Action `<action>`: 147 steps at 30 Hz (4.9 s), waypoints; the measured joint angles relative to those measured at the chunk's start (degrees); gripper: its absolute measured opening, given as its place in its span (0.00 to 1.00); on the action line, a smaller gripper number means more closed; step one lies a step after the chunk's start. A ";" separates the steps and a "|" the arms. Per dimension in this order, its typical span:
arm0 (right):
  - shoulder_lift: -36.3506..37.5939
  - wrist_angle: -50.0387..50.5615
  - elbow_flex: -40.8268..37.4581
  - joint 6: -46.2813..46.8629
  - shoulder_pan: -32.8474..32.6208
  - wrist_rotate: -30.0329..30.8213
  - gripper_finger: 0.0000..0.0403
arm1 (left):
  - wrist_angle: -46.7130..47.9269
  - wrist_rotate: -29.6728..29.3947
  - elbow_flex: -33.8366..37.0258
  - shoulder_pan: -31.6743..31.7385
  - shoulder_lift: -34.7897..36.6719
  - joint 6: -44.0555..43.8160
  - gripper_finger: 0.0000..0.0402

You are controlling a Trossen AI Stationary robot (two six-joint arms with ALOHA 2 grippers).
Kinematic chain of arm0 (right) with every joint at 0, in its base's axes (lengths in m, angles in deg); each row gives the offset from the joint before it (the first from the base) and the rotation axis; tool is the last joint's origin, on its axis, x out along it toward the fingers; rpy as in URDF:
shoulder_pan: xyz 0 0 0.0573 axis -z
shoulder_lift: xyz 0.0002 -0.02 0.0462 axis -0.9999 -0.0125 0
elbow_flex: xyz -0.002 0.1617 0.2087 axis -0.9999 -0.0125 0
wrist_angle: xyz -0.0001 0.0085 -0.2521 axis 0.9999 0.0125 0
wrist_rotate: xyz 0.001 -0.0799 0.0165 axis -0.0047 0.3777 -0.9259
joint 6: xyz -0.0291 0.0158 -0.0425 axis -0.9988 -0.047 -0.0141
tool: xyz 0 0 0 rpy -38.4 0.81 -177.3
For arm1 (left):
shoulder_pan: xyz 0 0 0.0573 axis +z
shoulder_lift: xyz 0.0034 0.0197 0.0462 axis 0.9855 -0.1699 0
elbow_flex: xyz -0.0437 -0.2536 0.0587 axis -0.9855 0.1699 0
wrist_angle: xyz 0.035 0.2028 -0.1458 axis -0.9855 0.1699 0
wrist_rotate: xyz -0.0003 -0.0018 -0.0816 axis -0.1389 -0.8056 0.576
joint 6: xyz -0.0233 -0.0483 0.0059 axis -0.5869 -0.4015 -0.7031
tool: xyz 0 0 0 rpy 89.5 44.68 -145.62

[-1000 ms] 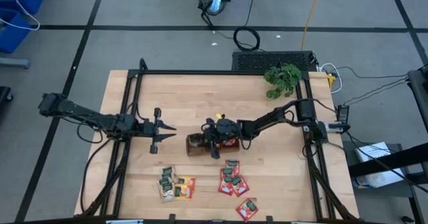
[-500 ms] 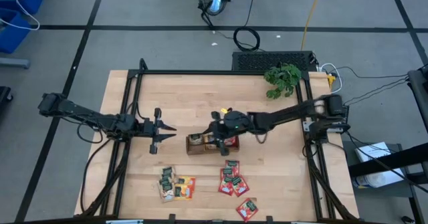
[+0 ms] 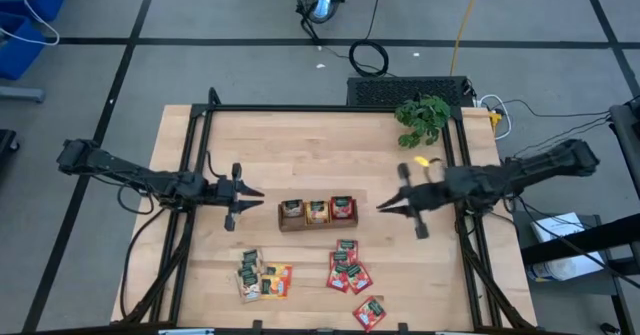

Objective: Pick & Place Tea
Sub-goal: Put the red tea bag into the right section of the wooden organizer

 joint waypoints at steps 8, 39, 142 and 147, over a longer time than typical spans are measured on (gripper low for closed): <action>10.58 -18.83 -21.33 4.28 0.63 0.58 0.00 | 0.43 -2.01 0.00 0.00 -0.04 -2.51 0.22; 2.00 -33.55 -27.69 -10.69 0.54 6.72 0.00 | -10.42 -6.65 -0.04 0.11 -0.04 3.35 0.22; -50.50 -7.42 4.50 36.16 -9.58 -10.17 0.52 | -12.17 6.01 -0.02 0.07 -11.75 12.54 0.22; -50.61 -8.77 4.48 37.29 -9.62 -10.84 0.52 | -12.15 5.97 -0.02 0.07 -11.75 12.55 0.22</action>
